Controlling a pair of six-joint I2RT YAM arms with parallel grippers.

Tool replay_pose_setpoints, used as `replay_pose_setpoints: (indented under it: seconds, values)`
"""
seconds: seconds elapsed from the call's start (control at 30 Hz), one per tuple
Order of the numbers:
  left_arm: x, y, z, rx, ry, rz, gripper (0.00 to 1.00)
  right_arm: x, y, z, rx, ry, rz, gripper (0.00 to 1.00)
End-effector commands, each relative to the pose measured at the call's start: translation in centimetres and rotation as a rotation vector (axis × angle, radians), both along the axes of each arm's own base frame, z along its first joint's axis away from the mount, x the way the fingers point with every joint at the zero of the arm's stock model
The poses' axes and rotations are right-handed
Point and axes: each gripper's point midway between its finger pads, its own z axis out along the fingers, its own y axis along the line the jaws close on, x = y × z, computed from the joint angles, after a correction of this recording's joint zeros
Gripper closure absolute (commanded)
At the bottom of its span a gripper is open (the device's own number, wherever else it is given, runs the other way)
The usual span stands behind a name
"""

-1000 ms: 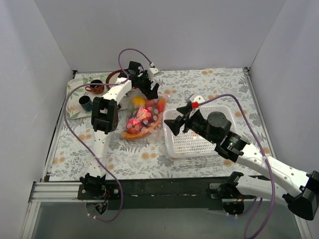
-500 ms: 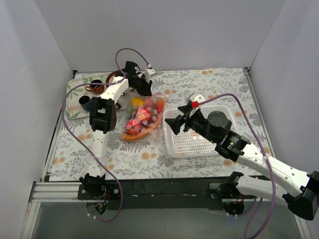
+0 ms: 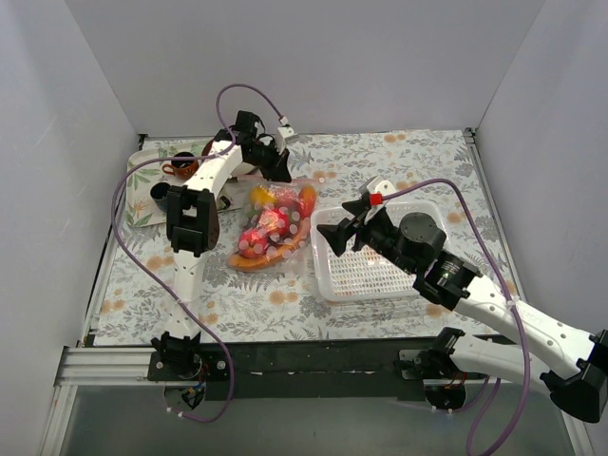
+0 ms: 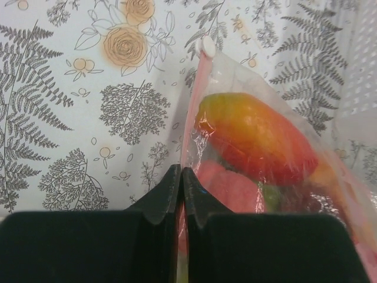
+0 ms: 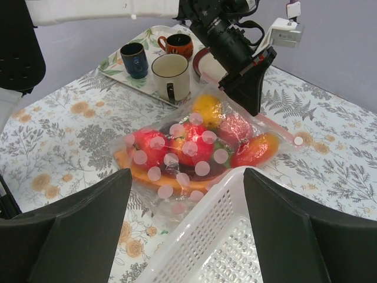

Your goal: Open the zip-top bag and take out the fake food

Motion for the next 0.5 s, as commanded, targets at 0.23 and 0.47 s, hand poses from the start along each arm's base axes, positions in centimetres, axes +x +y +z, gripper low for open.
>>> replay_pose_setpoints:
  seconds: [0.23, 0.47]
  values:
    - [-1.9, -0.6, 7.3, -0.084, -0.064, -0.051, 1.00, 0.1, -1.1, 2.7, 0.050, -0.062, -0.041, 0.15]
    - [-2.3, -0.7, 11.4, -0.108, -0.122, -0.065, 1.00, 0.3, -1.6, 2.8, 0.043, -0.076, -0.062, 0.15]
